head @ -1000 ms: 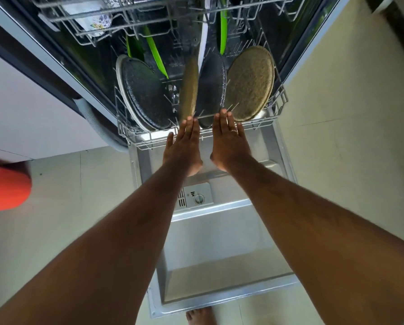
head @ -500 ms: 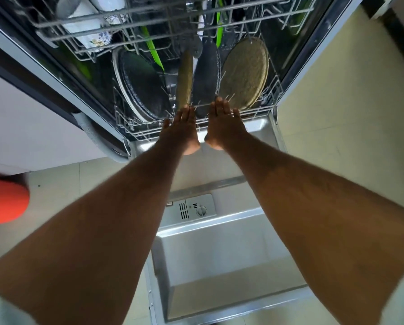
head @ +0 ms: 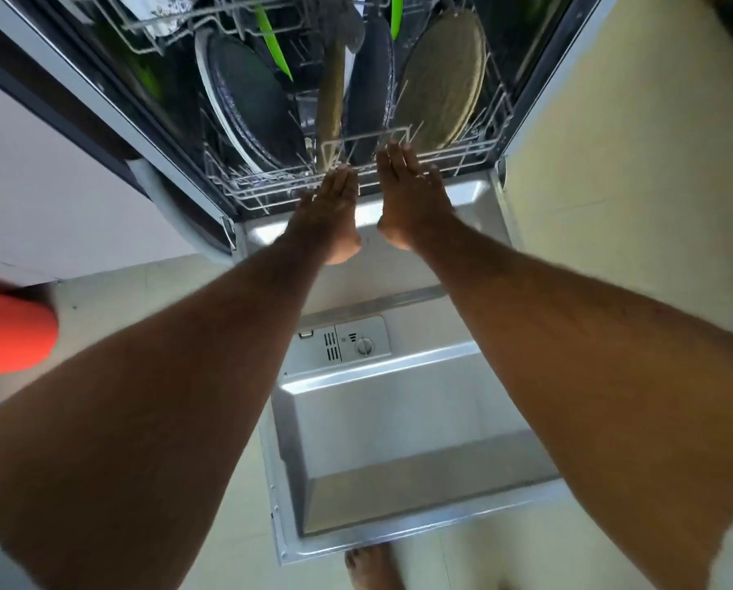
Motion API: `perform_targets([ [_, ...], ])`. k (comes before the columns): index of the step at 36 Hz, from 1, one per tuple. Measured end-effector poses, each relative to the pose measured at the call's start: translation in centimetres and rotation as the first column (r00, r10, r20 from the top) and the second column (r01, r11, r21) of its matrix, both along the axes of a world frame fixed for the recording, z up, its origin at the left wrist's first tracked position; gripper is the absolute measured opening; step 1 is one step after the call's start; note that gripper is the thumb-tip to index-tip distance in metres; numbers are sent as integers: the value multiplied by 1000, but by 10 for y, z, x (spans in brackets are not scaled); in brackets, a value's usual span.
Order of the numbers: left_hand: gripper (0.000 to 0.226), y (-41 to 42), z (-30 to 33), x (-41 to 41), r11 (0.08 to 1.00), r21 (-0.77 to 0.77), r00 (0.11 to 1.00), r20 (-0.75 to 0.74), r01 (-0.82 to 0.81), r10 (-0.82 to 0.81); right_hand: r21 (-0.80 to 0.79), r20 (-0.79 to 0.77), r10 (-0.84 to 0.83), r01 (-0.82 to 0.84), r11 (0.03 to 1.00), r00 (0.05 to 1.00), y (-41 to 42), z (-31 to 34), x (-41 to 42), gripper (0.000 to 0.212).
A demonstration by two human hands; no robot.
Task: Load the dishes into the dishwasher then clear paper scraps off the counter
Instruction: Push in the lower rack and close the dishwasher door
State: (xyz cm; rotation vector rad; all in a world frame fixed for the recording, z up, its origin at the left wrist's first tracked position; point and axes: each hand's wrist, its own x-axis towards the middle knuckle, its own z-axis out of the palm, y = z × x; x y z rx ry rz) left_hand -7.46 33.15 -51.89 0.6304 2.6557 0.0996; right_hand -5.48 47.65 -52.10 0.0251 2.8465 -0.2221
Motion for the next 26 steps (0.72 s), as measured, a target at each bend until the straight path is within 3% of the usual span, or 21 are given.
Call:
perform_targets([
  [11, 95, -11, -15, 151, 989, 76, 975, 196, -126, 109, -68, 104, 51, -44, 997, 993, -17, -18, 151, 99],
  [19, 92, -12, -32, 283, 990, 1, 931, 341, -140, 131, -51, 301, 139, -129, 990, 944, -21, -26, 275, 98],
  [26, 93, -6, -38, 368, 981, -15, 879, 441, -193, 179, -34, 373, 182, -183, 983, 910, -19, -34, 354, 104],
])
